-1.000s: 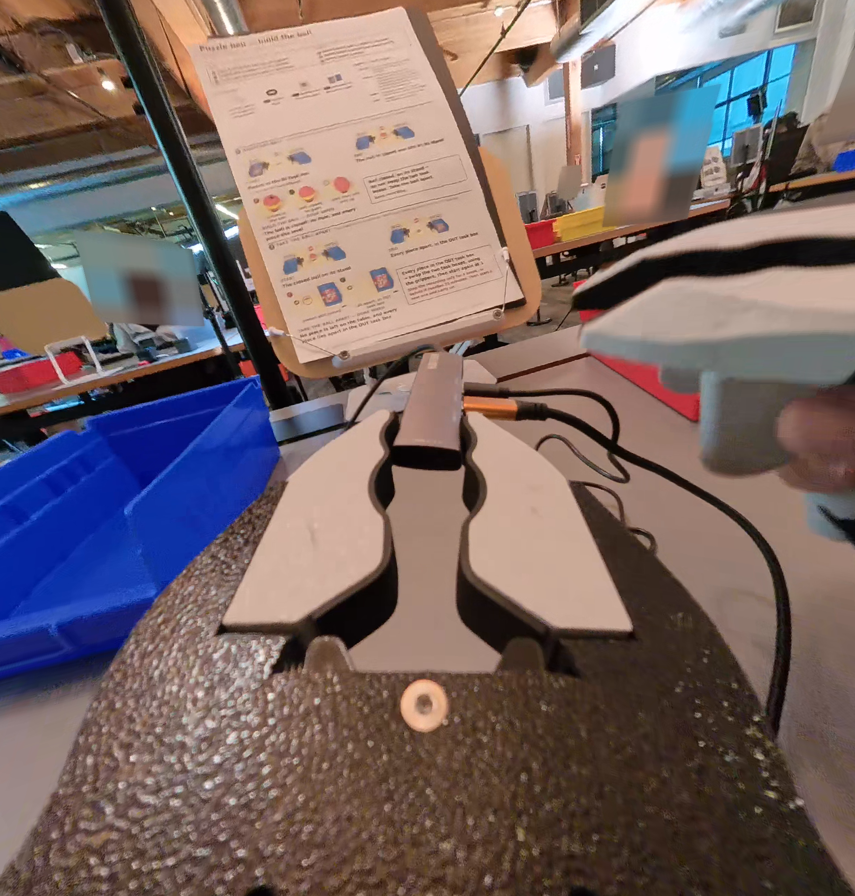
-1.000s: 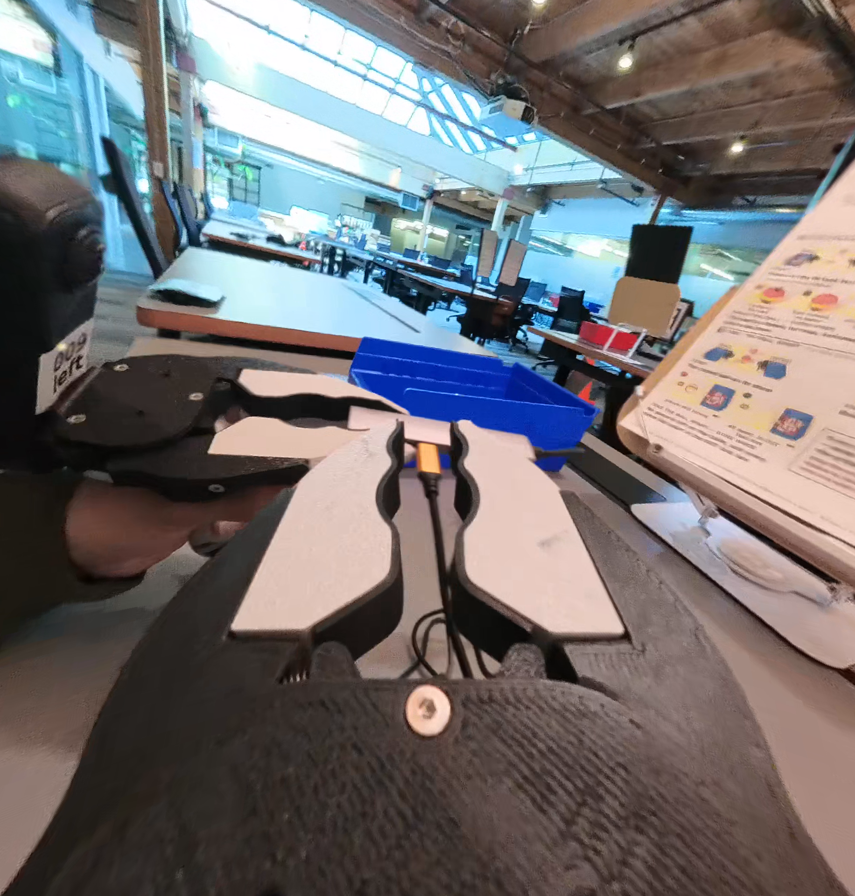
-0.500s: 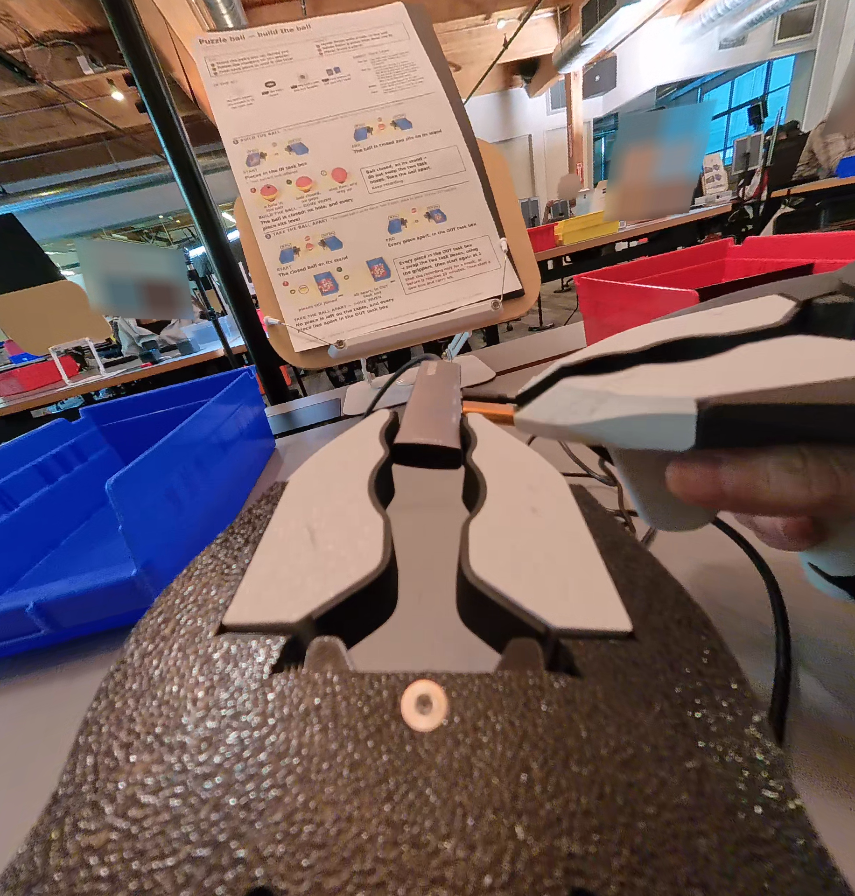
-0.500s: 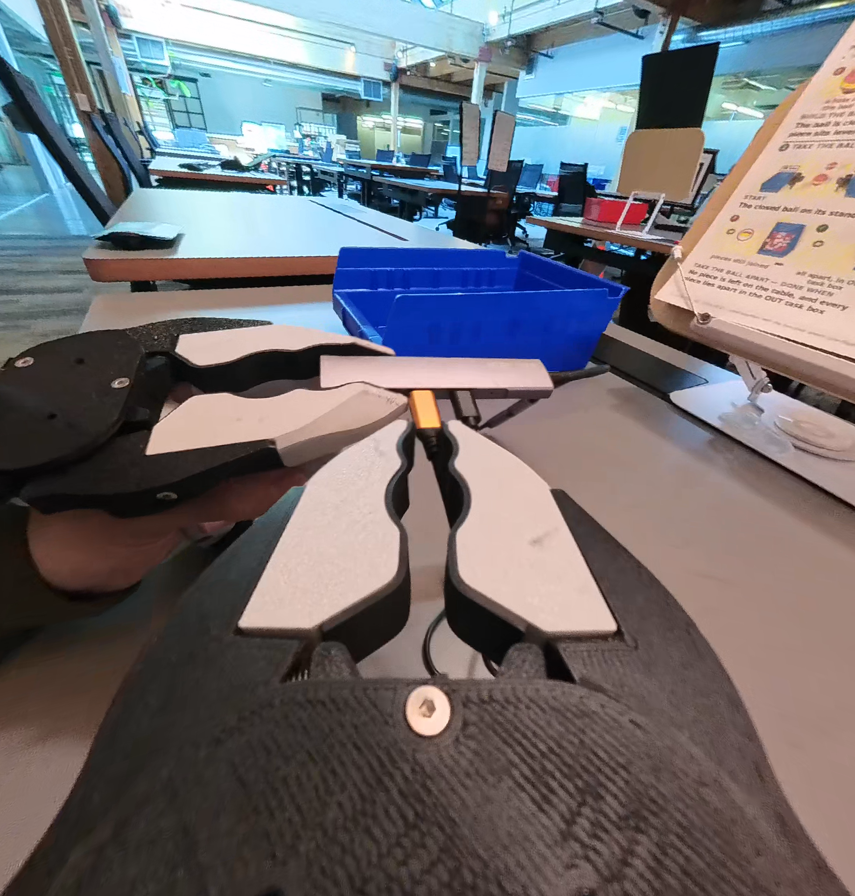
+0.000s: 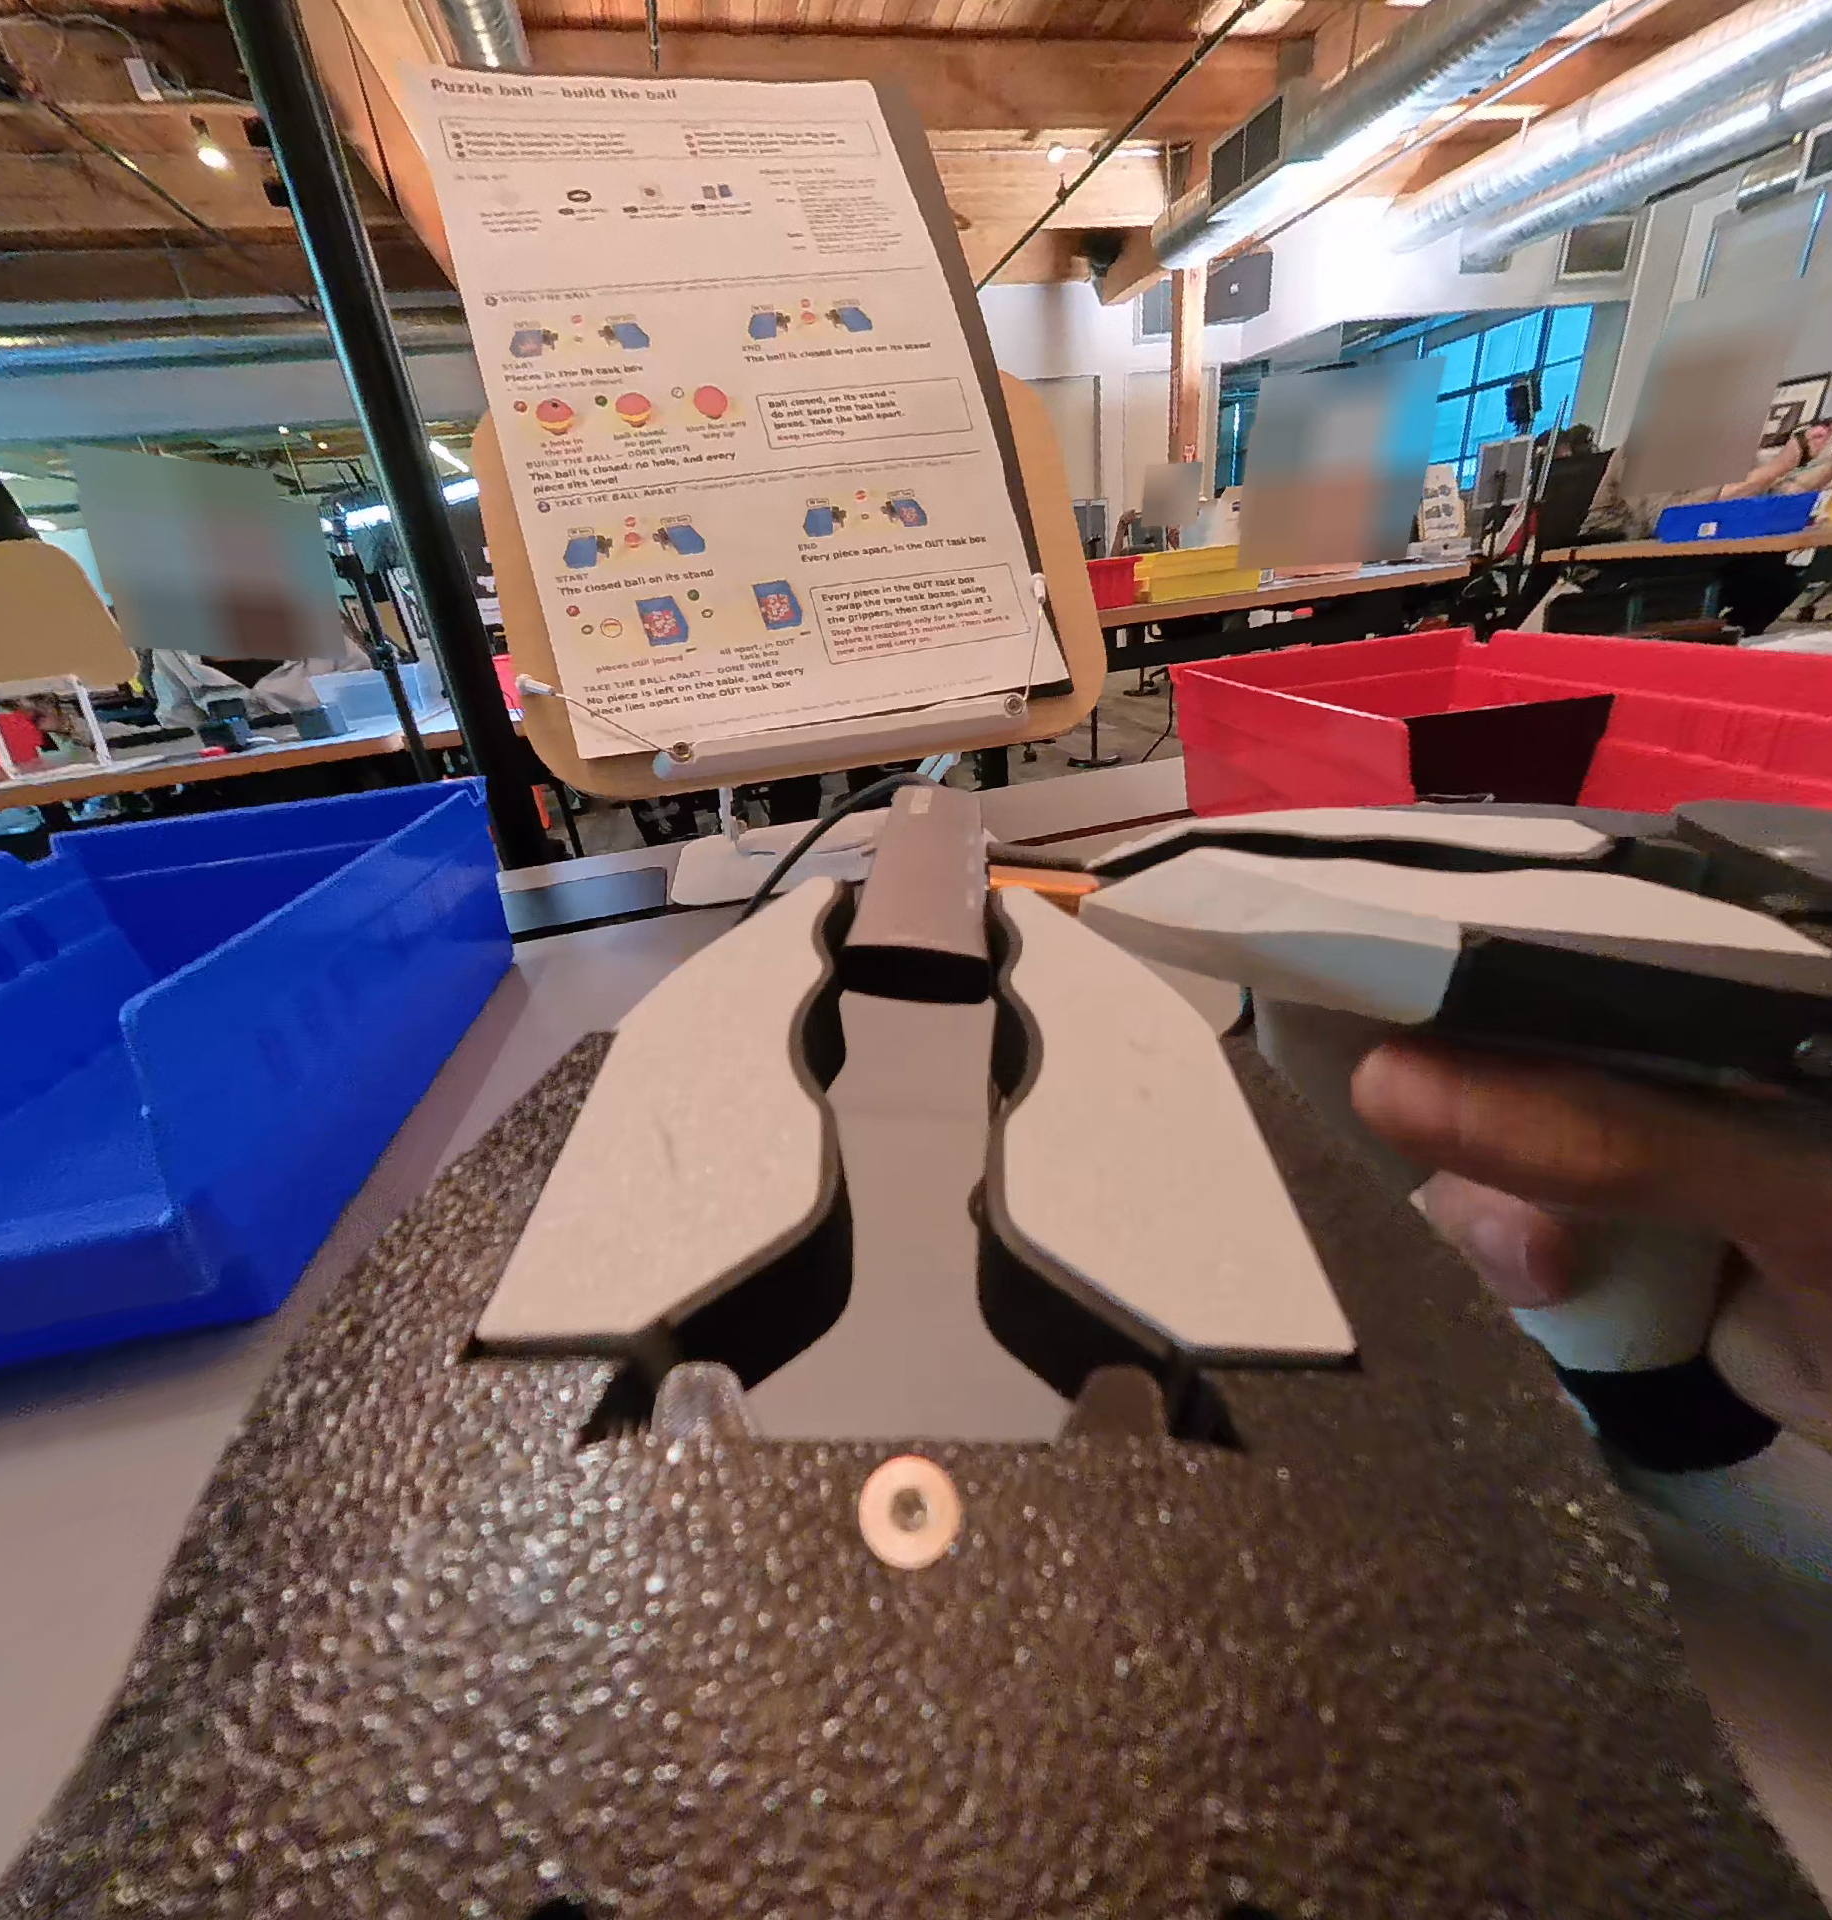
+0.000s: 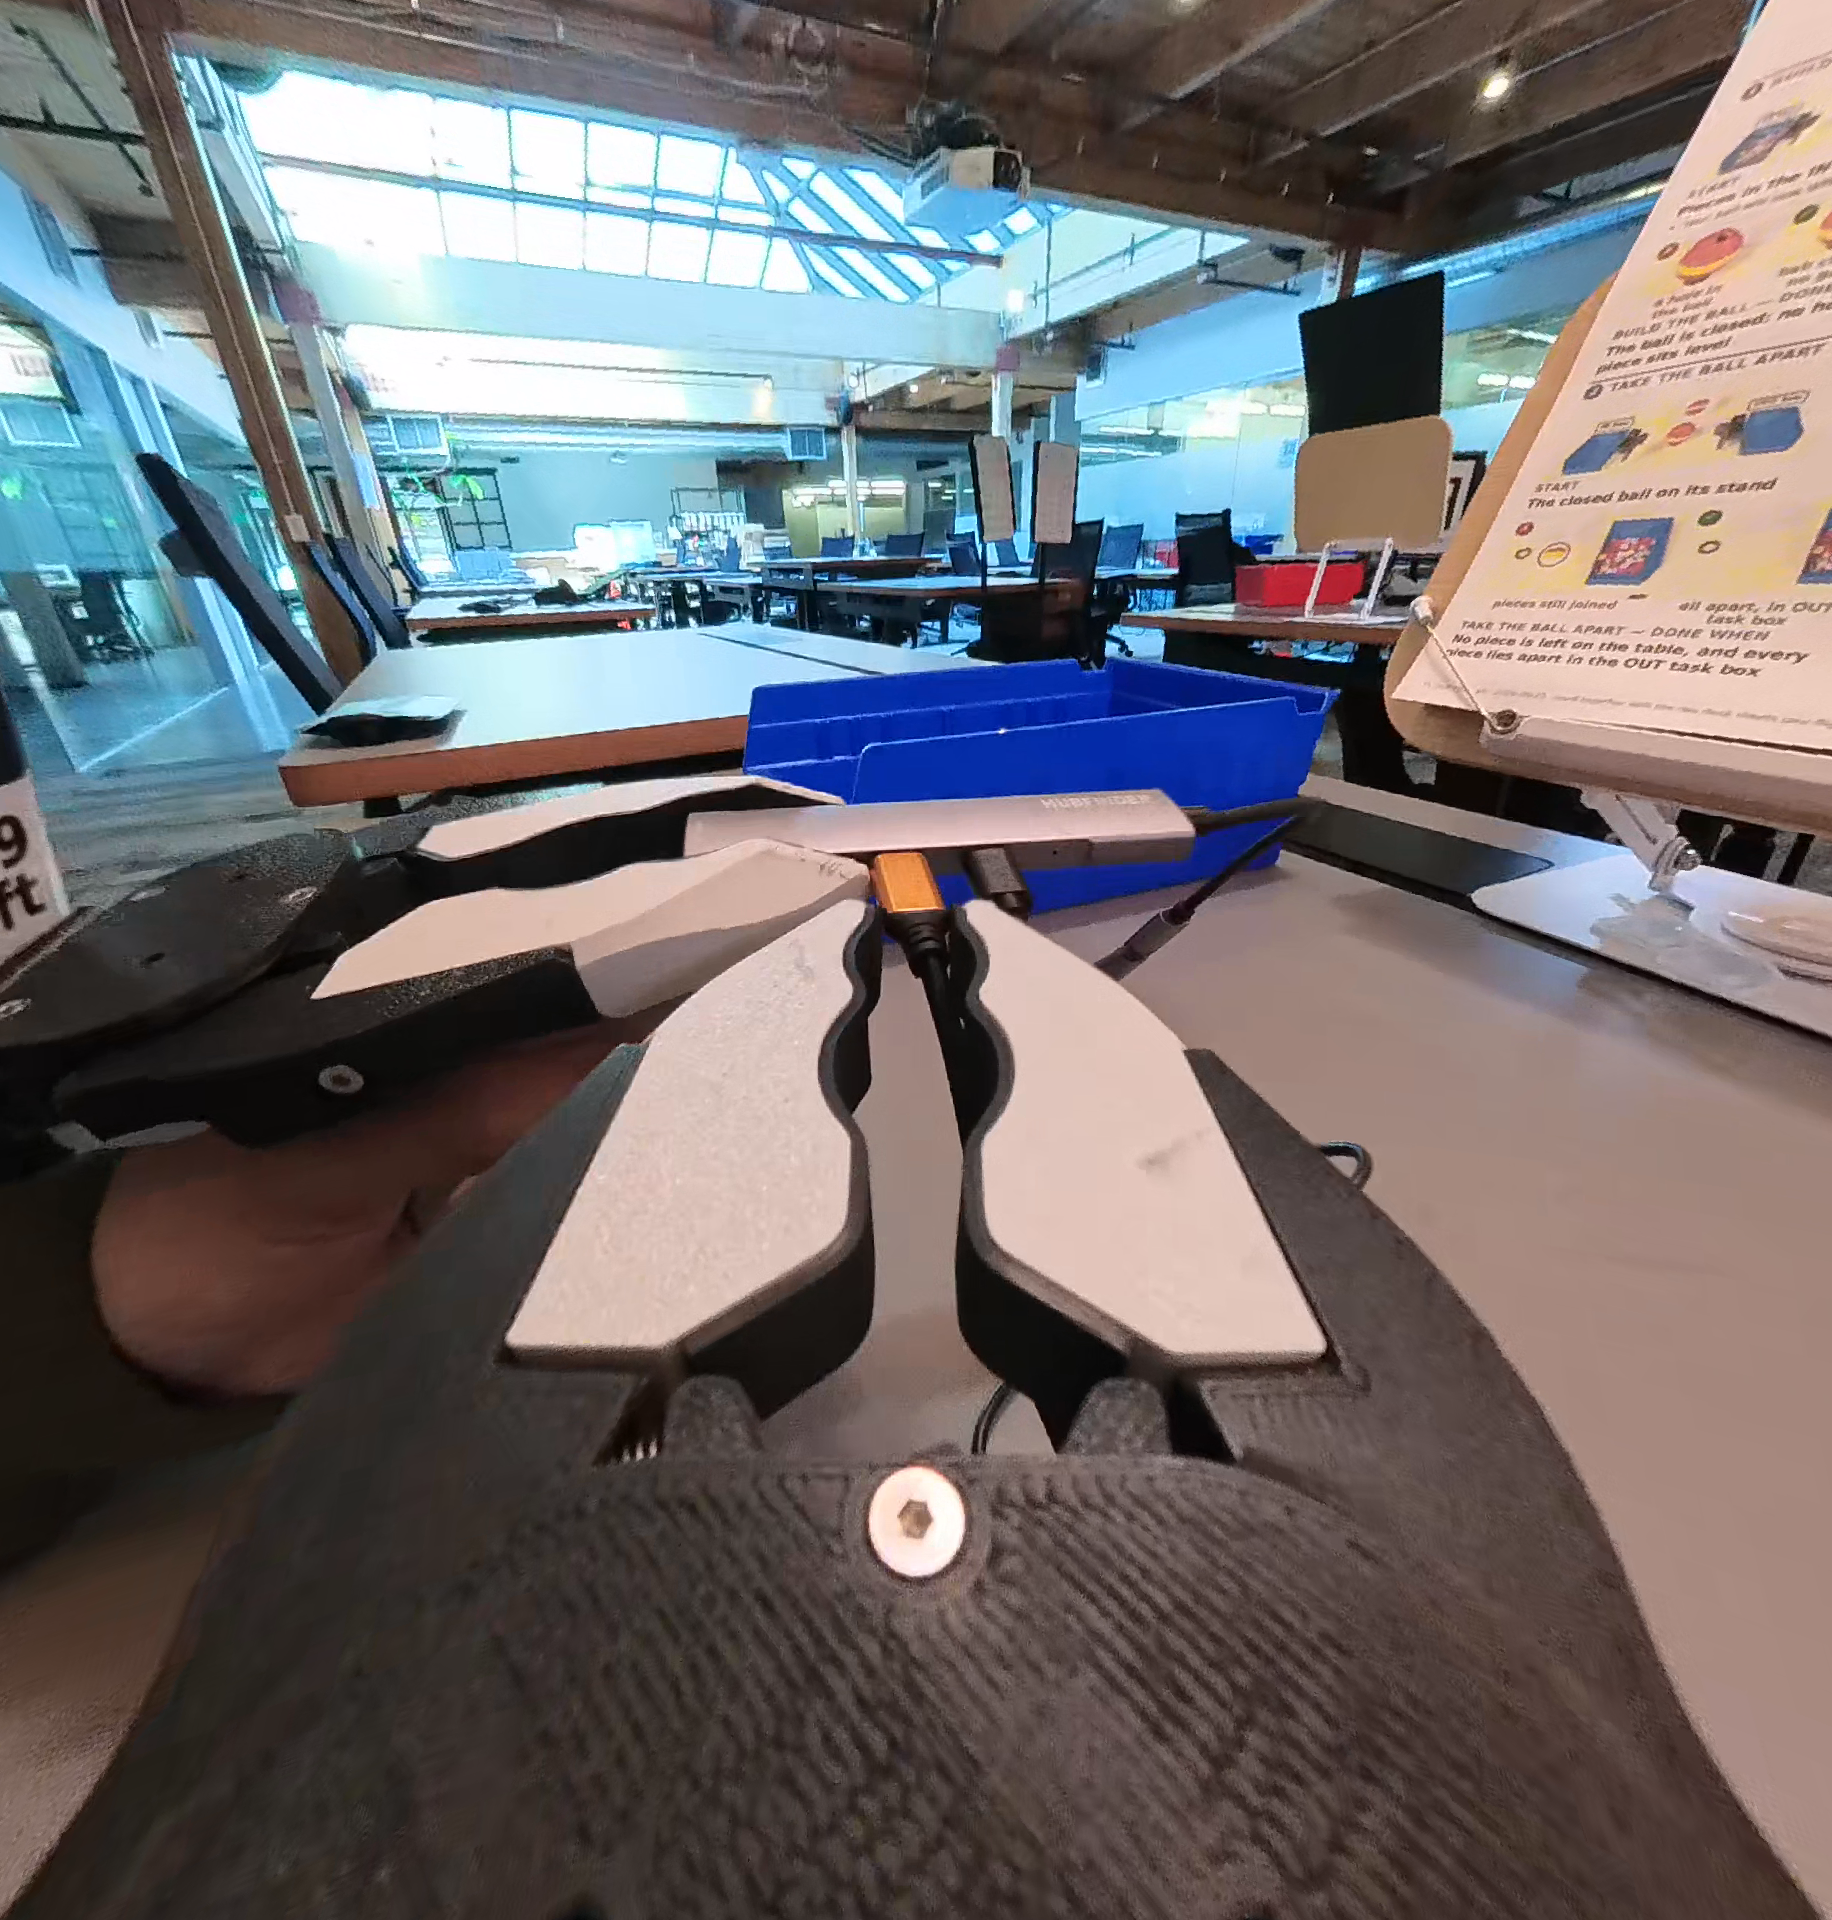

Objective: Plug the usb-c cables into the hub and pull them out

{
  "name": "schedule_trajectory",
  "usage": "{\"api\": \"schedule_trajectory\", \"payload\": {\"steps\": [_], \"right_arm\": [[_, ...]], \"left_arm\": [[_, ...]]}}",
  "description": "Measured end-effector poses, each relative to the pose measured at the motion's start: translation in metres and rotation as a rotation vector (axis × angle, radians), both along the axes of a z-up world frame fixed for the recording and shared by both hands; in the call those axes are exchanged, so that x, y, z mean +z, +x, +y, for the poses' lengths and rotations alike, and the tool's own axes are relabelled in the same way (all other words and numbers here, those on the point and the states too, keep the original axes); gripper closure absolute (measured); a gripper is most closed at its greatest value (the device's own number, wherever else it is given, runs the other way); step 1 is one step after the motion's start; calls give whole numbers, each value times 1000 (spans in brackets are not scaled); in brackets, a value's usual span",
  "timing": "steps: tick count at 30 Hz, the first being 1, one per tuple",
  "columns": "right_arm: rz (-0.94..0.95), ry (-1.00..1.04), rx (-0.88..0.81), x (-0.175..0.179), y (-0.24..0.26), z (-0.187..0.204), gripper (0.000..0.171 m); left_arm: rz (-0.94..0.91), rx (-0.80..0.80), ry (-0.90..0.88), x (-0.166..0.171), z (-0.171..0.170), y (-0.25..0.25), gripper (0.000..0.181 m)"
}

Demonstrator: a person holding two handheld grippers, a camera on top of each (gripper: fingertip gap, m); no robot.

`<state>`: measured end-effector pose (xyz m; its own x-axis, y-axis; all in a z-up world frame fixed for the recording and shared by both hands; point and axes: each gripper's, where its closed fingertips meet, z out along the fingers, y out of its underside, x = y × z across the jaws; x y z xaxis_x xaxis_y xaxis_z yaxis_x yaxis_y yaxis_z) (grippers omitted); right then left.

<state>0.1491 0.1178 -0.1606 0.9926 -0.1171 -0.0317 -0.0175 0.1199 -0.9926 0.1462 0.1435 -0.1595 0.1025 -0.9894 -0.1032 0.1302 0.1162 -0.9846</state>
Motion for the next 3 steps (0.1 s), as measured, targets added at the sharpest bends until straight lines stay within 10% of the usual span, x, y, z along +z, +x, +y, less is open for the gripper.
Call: {"api": "schedule_trajectory", "payload": {"steps": [3], "right_arm": [[-5, 35, -6, 4, 0, -3, 159]], "left_arm": [[-4, -14, -40, 0, -3, 0, 157]]}}
